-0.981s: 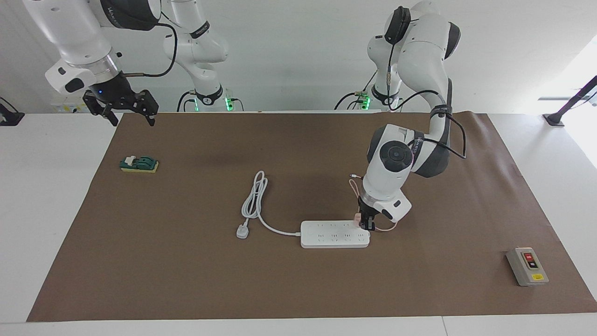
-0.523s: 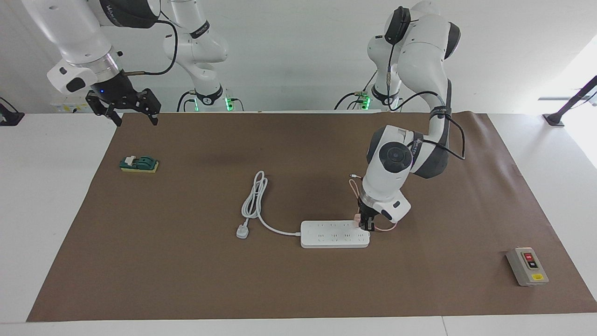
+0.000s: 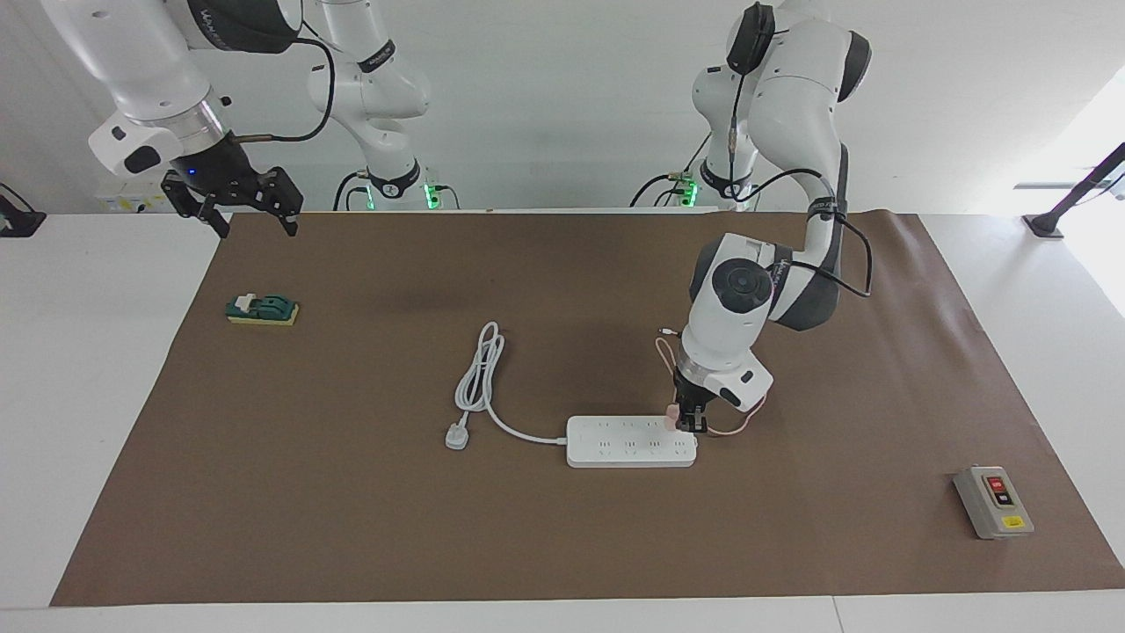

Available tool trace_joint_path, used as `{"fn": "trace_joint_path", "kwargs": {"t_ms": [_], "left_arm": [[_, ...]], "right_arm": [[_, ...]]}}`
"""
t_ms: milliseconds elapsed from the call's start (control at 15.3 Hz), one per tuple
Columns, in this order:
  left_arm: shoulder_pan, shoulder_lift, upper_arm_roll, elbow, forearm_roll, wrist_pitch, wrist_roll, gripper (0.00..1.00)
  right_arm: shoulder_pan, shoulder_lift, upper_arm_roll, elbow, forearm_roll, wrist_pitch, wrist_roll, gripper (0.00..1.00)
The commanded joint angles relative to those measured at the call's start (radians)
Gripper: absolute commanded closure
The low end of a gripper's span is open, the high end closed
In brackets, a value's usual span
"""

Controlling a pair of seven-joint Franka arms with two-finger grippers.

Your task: Plug charger into power strip

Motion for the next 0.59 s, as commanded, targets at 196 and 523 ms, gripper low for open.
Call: {"fn": "trace_joint_path", "kwargs": {"t_ms": [196,523], "left_arm": [[-0.002,0.025,0.001,-0.059,0.036,0.094,-0.002,1.0],[0.004,0.073,0.0,0.017,0.047,-0.03,0.082,1.0]], "right_arm": [[-0.02,-0.016,0.012,-0.011,0.015,-0.006,0.01,0.0],[-0.019,-0.016,0.012,-0.011,0.016,-0.006,0.01,0.0]]}}
